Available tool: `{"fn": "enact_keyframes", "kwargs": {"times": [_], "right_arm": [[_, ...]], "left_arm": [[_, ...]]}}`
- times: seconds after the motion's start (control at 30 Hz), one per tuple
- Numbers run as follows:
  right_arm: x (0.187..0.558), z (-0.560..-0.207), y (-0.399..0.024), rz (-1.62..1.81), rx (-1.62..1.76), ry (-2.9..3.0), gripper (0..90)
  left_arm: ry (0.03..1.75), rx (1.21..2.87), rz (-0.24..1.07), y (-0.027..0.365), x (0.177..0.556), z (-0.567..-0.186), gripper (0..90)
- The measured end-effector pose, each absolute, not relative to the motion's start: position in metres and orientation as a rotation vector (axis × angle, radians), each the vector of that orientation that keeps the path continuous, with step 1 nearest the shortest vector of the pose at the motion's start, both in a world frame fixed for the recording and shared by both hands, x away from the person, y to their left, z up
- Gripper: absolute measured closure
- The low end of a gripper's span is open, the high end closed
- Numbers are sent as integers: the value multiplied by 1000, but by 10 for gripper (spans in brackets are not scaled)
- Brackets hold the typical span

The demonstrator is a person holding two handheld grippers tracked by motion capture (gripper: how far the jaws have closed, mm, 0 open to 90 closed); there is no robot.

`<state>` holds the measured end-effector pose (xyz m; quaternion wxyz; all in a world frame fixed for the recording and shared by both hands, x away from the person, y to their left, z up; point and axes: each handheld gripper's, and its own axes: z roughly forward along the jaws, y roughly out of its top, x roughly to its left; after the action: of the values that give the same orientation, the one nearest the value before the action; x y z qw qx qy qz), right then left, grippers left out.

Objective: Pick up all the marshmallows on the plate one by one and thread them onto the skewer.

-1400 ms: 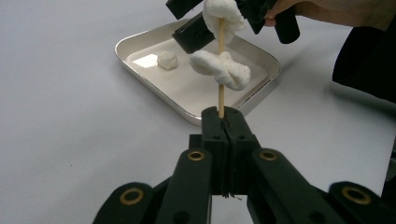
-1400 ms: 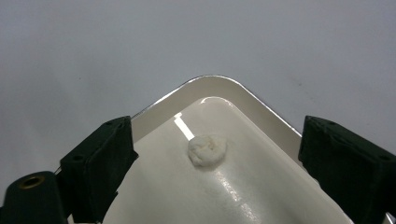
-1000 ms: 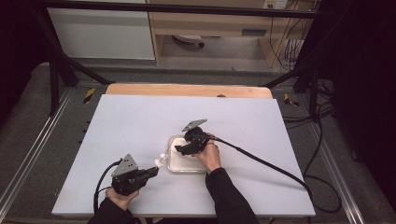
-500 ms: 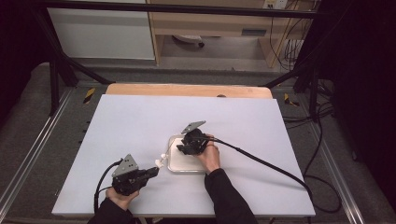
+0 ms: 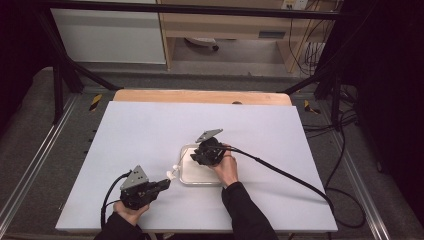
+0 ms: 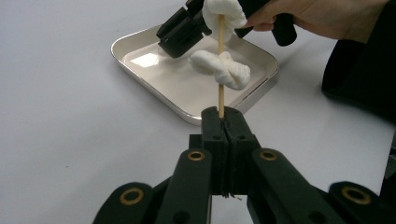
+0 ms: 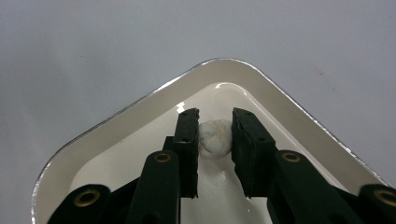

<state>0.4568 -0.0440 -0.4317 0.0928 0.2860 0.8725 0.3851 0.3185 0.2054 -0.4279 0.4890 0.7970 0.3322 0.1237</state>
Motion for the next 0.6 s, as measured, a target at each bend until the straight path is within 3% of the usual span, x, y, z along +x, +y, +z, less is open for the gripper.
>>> {"fn": "enact_keyframes", "kwargs": {"times": [0.6], "right_arm": [[437, -399, -72, 1296, 831, 2567, 752]], "left_arm": [[802, 1942, 299, 203, 318, -428, 884]]}}
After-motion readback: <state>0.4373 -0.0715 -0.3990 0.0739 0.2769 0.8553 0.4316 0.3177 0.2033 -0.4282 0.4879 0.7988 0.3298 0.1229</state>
